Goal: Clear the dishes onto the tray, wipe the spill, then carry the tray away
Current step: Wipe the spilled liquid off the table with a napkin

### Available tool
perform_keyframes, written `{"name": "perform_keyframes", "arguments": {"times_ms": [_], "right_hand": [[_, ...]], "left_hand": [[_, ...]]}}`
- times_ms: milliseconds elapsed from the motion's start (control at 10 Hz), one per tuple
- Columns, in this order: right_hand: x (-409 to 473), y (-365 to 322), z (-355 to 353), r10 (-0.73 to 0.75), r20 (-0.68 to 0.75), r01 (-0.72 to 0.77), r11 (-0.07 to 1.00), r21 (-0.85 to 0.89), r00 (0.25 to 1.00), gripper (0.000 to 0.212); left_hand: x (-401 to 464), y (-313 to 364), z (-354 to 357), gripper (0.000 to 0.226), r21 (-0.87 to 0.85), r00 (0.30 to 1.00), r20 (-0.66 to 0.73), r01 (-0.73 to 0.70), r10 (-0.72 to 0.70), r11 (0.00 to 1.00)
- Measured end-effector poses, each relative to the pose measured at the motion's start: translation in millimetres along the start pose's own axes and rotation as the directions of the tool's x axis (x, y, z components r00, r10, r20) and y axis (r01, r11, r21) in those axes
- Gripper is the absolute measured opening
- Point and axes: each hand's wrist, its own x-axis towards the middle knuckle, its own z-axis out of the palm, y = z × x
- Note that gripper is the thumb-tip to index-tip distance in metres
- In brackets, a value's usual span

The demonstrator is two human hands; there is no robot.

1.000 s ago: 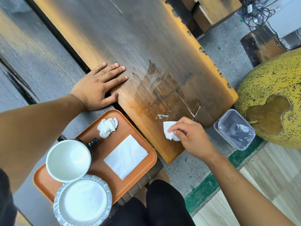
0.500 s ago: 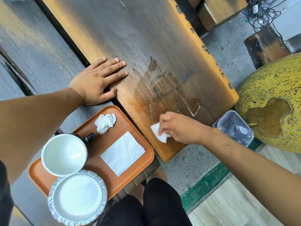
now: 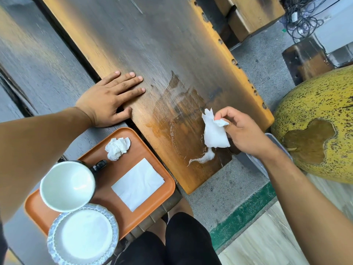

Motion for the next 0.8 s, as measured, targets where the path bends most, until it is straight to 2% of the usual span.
{"name": "perform_keyframes", "arguments": {"times_ms": [100,200,300,400,500,600,700,800], "right_hand": [[-3,-1,12,0.026,-0.013,-0.023,0.986,0.168,1.0,0.03],[-4,-1,18,0.029,-0.035,-0.02,0.969,0.246,0.999,0.034],[-6,2,21,0.04,-0.059,-0.026,0.973,0.229,0.997,0.045],[-7,3,20,0.09,-0.046,-0.074,0.957,0.28,0.995,0.045],[-10,6,19,0.145,0.047,-0.15,0.868,0.472,0.988,0.035],[-13,7,20,0.129,0.064,-0.144,0.867,0.476,0.99,0.029],[-17,1,25,0.106,-0.02,-0.093,0.935,0.343,0.994,0.031],[-18,-1,28,0.066,-0.058,-0.049,0.965,0.259,0.996,0.018]], "left_hand": [[0,0,0,0.066,0.006,1.0,0.01,0.001,-0.001,1.0],[0,0,0,0.066,0.01,1.0,0.013,0.003,-0.003,1.0],[-1,0,0,0.066,0.007,1.0,0.012,0.001,-0.001,1.0],[0,0,1,0.066,0.007,1.0,0.007,0.001,-0.001,1.0],[0,0,0,0.066,0.006,1.0,0.004,0.002,-0.002,1.0],[0,0,1,0.066,0.009,1.0,0.001,0.0,0.0,1.0],[0,1,1,0.066,0.006,1.0,0.003,-0.001,0.001,1.0],[0,1,1,0.066,0.004,1.0,0.0,-0.002,0.002,1.0]]}}
